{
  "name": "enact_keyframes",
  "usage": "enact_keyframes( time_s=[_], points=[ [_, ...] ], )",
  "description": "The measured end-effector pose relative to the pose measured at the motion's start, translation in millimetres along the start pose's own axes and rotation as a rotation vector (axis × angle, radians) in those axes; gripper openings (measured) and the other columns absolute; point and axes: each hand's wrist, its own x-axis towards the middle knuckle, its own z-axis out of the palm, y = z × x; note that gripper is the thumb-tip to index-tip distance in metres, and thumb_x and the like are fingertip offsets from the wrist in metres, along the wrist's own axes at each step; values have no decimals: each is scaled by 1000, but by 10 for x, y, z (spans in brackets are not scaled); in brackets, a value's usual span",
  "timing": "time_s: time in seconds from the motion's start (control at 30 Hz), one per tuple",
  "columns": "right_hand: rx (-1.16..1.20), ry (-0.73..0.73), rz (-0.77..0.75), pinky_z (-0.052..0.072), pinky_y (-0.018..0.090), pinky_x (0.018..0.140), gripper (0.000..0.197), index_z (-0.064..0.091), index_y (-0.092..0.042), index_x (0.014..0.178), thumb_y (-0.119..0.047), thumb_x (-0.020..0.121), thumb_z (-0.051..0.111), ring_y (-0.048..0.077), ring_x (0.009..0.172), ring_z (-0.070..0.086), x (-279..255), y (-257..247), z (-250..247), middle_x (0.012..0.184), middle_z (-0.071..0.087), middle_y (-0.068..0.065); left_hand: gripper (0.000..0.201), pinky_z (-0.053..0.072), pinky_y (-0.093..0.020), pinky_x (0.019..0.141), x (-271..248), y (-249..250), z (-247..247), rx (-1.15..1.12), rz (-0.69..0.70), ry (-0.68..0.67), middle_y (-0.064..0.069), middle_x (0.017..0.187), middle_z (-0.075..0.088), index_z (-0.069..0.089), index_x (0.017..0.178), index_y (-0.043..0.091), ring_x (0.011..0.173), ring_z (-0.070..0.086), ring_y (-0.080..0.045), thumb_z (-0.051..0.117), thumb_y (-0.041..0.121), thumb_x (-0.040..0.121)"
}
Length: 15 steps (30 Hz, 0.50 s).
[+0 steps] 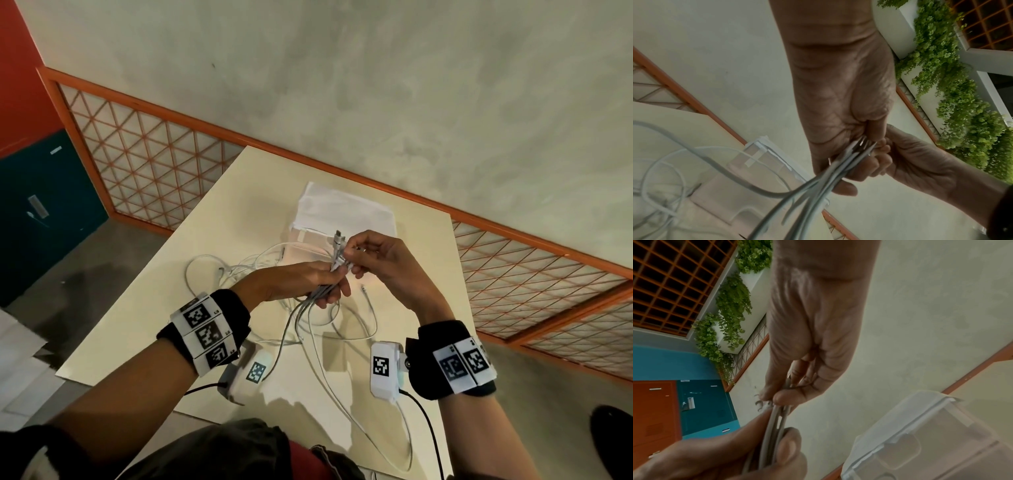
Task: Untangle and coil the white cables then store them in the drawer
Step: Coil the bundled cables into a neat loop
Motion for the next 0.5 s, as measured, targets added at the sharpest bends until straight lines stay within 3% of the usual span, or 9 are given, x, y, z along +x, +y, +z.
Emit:
enact_keyframes(
  time_s=[0.1,0.23,0.37,0.5],
  points=[
    [25,50,-5,47,22,62,8,64,-4,89,-11,87,65,14,60,54,13,58,-36,70,61,4,53,43,-18,64,13,4,8,-67,17,29,-1,75,52,55,111,6,64,49,-8,22,46,99],
    [44,51,-16,46,22,61,10,63,0,90,-10,88,63,16,59,53,18,69,-91,68,61,5,51,47,-17,62,12,16,28,-113,69,65,-7,78,60,59,105,15,64,56,-10,18,45,100],
    [65,22,-9,48,25,60,13,60,5,95,-6,88,62,21,59,54,25,61,-110,75,61,15,44,51,-22,71,1,63,29,-82,55,49,-10,93,69,62,99,25,76,62,-17,22,44,100],
    [77,-4,13,51,23,59,17,59,0,104,-3,87,62,21,61,56,14,60,-137,81,62,14,45,51,-38,85,25,44,23,-42,18,17,-16,105,69,58,115,20,84,64,-23,24,44,100]
  ],
)
